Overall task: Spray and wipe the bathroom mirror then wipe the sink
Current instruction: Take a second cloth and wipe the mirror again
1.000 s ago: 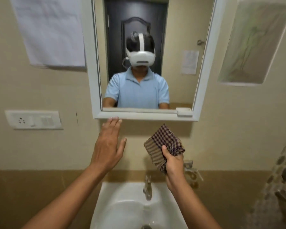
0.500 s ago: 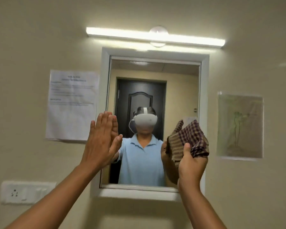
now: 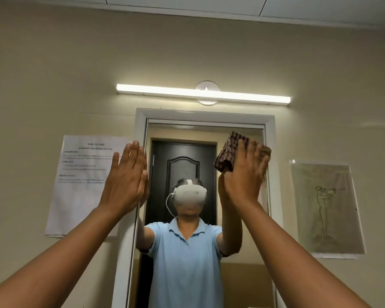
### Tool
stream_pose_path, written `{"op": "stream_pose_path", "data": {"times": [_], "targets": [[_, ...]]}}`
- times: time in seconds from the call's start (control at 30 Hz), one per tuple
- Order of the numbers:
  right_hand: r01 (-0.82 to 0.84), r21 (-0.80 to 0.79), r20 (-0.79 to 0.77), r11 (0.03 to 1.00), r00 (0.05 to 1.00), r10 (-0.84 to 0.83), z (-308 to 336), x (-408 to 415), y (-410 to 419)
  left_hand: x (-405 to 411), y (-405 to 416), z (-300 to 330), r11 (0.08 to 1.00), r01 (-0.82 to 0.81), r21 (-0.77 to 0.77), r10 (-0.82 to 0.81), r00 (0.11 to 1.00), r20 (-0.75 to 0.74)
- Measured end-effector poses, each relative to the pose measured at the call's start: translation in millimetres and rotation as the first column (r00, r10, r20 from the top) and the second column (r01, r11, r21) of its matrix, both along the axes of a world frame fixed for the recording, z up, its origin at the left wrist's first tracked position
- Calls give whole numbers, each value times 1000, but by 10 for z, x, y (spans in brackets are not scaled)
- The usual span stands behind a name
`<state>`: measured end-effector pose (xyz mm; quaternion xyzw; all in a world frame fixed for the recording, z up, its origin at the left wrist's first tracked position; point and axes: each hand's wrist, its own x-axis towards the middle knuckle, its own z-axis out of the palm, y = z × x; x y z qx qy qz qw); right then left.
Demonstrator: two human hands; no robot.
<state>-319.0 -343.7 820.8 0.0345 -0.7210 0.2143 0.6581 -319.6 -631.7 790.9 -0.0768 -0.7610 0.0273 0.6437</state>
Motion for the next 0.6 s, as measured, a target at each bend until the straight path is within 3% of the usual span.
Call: {"op": "stream_pose_path", "data": {"times": [0.3,0.47,0.6], "targets": [[63,218,16,974,998,-68,257,-119,-512,-58,-67,1,998,17,-59,-22,997,-77],[32,476,-8,879,999,-32,225,-122,-929,-73,-84,8,997,50,-55,-55,995,-81],[107,560,-85,821,994,-71,232,-210,-864,-68,-93,2,997,60,-58,-65,994,-88]]}}
